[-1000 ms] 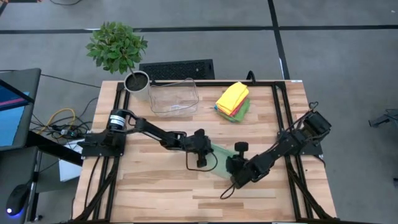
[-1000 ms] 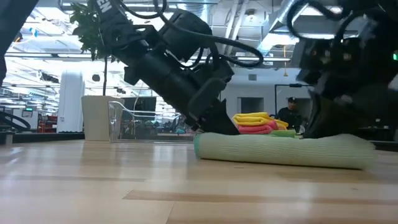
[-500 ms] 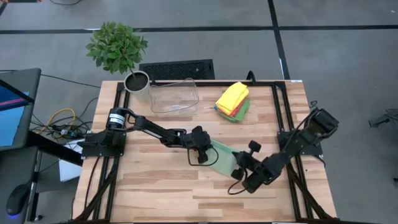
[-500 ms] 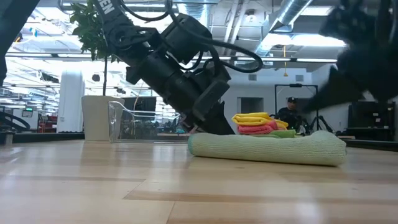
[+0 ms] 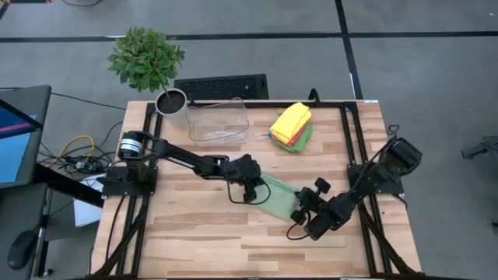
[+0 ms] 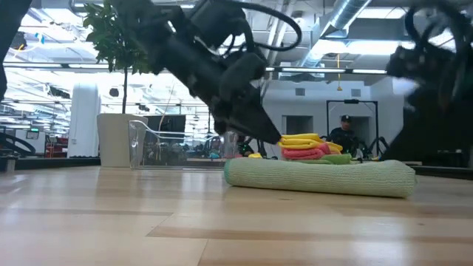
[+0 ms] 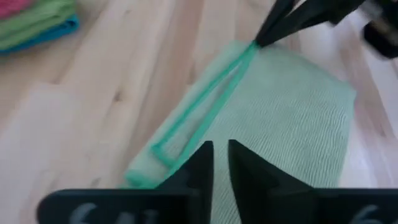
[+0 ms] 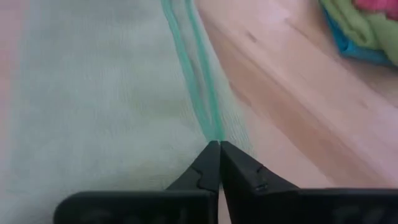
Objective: Fold microfiber towels
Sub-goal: Fold the light green microfiber cloth, then stack the stacked microfiber cloths on the light green microfiber cloth
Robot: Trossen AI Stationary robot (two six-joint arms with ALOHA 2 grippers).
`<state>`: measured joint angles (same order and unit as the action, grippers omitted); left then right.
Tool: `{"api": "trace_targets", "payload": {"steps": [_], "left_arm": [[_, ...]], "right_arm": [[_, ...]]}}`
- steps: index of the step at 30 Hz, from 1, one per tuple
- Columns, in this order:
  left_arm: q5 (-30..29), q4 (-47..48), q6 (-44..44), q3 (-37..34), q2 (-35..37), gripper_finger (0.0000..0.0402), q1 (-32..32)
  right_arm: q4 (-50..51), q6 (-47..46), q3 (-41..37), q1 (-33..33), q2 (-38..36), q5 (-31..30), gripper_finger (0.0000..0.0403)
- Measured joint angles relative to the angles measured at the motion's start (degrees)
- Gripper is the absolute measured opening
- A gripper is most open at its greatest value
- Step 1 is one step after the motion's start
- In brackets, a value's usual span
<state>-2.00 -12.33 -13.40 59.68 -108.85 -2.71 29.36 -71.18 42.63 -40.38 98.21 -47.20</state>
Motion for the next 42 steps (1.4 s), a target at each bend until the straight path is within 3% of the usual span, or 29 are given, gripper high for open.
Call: {"api": "trace_targets", "payload": {"steps": [7, 11, 14, 17, 22, 25, 28, 35, 42], "left_arm": [[-1.9, 0.4, -3.2, 0.1, 9.0, 0.0136, 4.3], [-0.6, -1.4, -7.0, 0.1, 12.8, 0.0179, 9.0], [3.4, -1.2, -9.8, 0.0, 15.0, 0.0195, 12.7], [8.0, -0.8, -11.6, 0.0, 16.1, 0.0199, 15.6], [14.2, -0.7, -14.3, 0.0, 16.3, 0.0199, 17.6], [15.8, -0.6, -14.1, 0.0, 16.3, 0.0199, 18.2], [17.6, -1.0, -14.1, 0.0, 16.3, 0.0199, 18.5], [18.2, -0.5, -13.9, 0.0, 16.3, 0.0199, 18.5], [19.9, 1.7, -13.9, 0.0, 16.3, 0.0199, 18.6]], "right_arm": [[11.0, -0.8, 1.3, 2.1, -14.9, -0.8, 0.0077], [18.9, 5.2, 3.6, 10.5, -25.5, -3.5, 0.013], [19.7, 18.7, 5.4, 22.9, -32.2, -2.5, 0.0173], [15.1, 34.9, 6.1, 39.1, -36.5, 3.6, 0.021], [6.8, 55.2, 6.1, 71.5, -38.6, 30.8, 0.0246], [3.4, 64.6, 6.1, 87.2, -35.9, 41.7, 0.025], [0.1, 70.4, 7.0, 94.2, -28.9, 44.9, 0.0249], [3.1, 76.7, 20.6, 96.7, -8.6, 46.4, 0.0249], [15.3, 79.9, 32.3, 96.3, 6.6, 54.9, 0.0249]]}}
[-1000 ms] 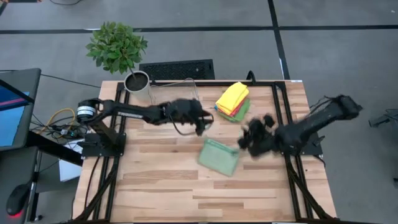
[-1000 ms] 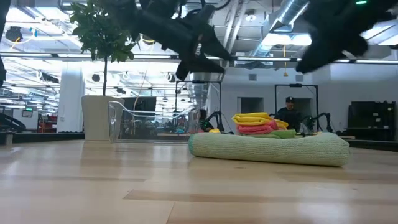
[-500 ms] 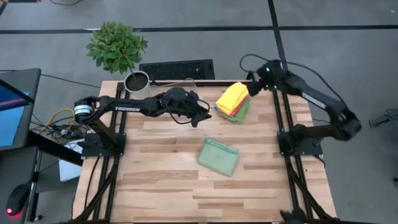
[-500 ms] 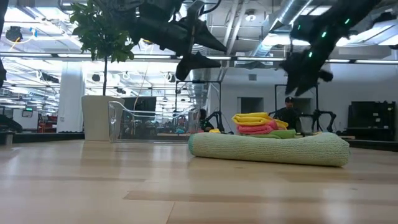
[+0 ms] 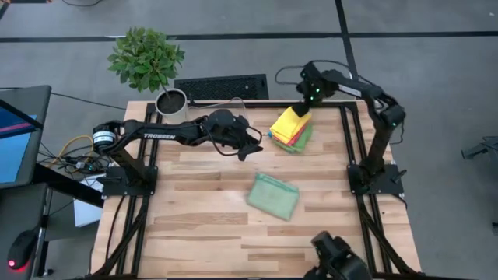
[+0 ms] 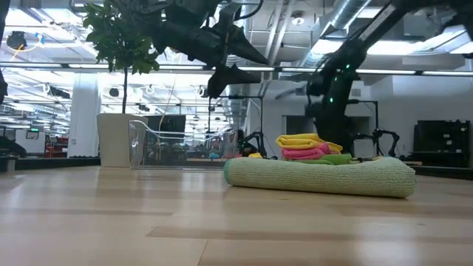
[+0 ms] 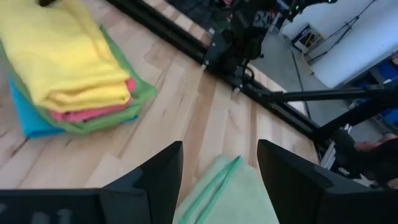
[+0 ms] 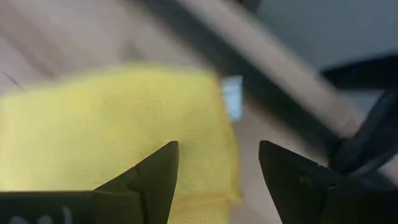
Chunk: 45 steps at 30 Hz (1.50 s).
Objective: Fold microfiber towels
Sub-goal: Stack the stacked microfiber cloths on the light green microfiber cloth
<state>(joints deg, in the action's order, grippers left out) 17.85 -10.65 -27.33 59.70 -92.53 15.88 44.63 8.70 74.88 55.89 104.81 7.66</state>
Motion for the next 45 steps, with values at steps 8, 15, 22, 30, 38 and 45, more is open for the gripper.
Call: {"api": "trace_targets", "payload": {"steps": [8, 15, 22, 30, 38, 45], "left_arm": [[-2.4, 2.4, -0.2, 0.0, 0.0, 0.0199, -2.0], [-16.9, -2.7, -4.6, -5.7, 0.0, 0.0199, -7.3], [-23.0, -20.2, -15.6, -16.8, 0.0, 0.0199, -7.7], [-28.1, -26.7, -23.9, -23.3, 0.0, 0.0199, -11.5], [-37.2, -22.1, -38.2, -25.9, 0.0, 0.0199, -16.7], [-36.0, -21.3, -48.7, -26.1, 0.0, 0.0209, -17.2]], "right_arm": [[8.7, -3.1, -2.9, -4.5, 7.5, 1.9, 0.0249], [2.1, -14.7, -7.9, -13.6, 4.6, -1.7, 0.0249], [-3.3, -22.3, -8.5, -21.9, -1.3, -0.3, 0.0249], [-5.7, -23.7, -8.5, -26.9, -2.4, -2.8, 0.0249], [-9.3, -22.5, -8.5, -29.3, -2.4, -3.1, 0.0249], [-9.5, -20.9, -8.5, -28.6, -2.4, -3.1, 0.0249]]}}
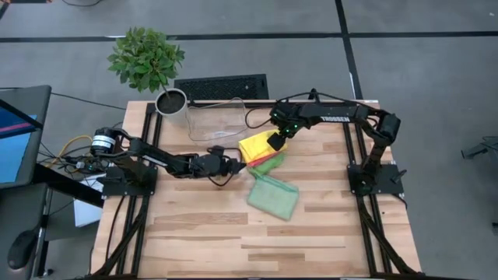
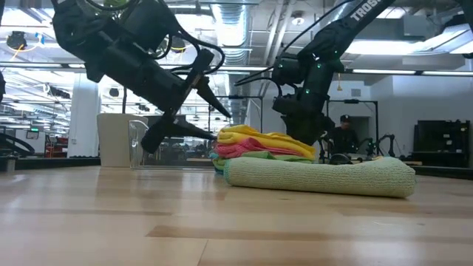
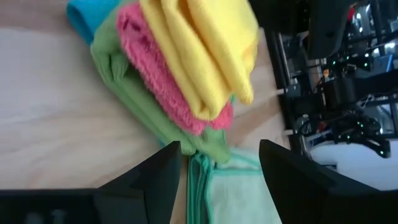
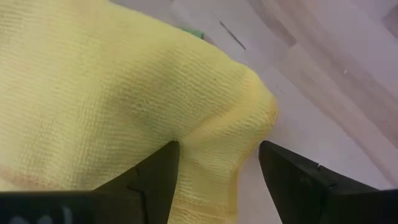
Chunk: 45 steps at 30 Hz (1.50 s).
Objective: Fold microfiber towels
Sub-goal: Stack the stacked microfiber cloths on the light green microfiber cloth
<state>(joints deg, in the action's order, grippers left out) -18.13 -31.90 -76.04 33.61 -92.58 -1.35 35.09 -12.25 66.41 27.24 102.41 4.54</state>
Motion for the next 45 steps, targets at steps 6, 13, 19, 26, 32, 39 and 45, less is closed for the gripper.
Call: {"api": "trace_targets", "payload": {"steps": [6, 13, 19, 26, 32, 39, 45], "left_arm": [[3.5, 1.7, -1.6, 0.0, 0.0, 0.0236, 0.0], [-0.5, 4.7, -2.5, 0.0, 0.0, 0.026, 0.1], [-3.5, 7.5, -14.6, 0.0, -4.2, 0.0261, 1.9], [1.4, 4.5, -15.2, 5.1, -11.4, 0.0261, 5.7], [0.1, 8.0, -14.8, 9.8, -12.6, 0.0261, 7.0], [1.4, 8.4, -15.9, 15.4, -18.9, 0.0261, 7.2], [1.4, 8.4, -16.0, 18.6, -21.1, 0.0261, 7.7]], "right_arm": [[-0.5, 2.7, 0.0, 0.2, 0.0, 0.0, 0.0249], [-1.8, 3.7, 0.1, 0.3, 0.0, 4.0, 0.0249], [-3.1, 3.7, 0.1, 0.2, 0.0, 6.2, 0.0249], [-4.2, 3.7, 0.1, -0.4, 0.0, 6.0, 0.0249], [-4.6, 3.7, -0.5, 0.2, 0.0, 5.9, 0.0249], [-7.5, 1.7, -3.7, 0.6, 0.0, 6.1, 0.0249], [-12.3, -0.3, -7.8, 0.5, 0.0, 7.1, 0.0249]]}}
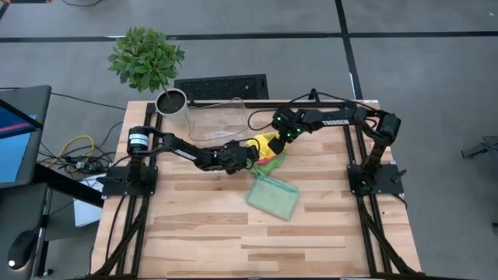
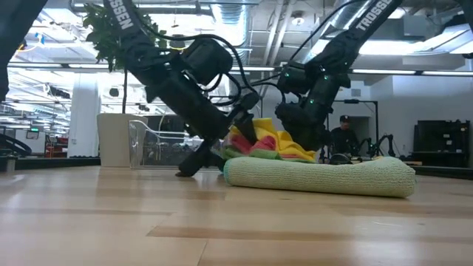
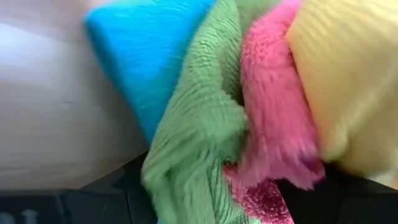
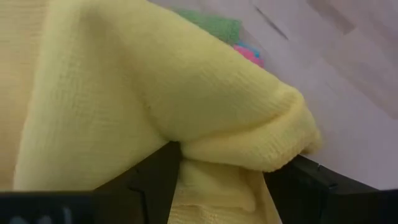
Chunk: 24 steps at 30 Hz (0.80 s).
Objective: Fold microfiber towels
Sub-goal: Stack the stacked microfiber cloths on the light green microfiber cloth
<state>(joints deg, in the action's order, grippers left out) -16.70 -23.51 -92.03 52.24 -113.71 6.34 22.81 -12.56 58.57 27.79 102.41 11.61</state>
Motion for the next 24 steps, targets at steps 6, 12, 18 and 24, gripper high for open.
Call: {"api": "trace_targets", "payload": {"steps": [6, 12, 18, 24], "left_arm": [[2.1, 2.4, 2.2, 3.5, -0.8, 0.0239, 0.9], [3.8, 3.7, 4.2, 3.5, -0.7, 0.015, 1.6], [3.4, 2.4, 9.1, 3.4, -0.6, 0.0032, 1.8], [4.5, -2.1, 13.5, 3.3, 0.9, 0.0026, 2.4]], "right_arm": [[-5.1, -2.5, -2.3, -0.4, 0.0, 3.2, 0.0241], [-7.2, -2.5, -2.4, -2.5, 0.0, 2.7, 0.0154], [-8.1, -2.4, -2.4, -3.0, -0.1, 2.8, 0.0029], [-6.7, -4.0, -2.5, -3.1, -4.7, 1.7, 0.0029]]}}
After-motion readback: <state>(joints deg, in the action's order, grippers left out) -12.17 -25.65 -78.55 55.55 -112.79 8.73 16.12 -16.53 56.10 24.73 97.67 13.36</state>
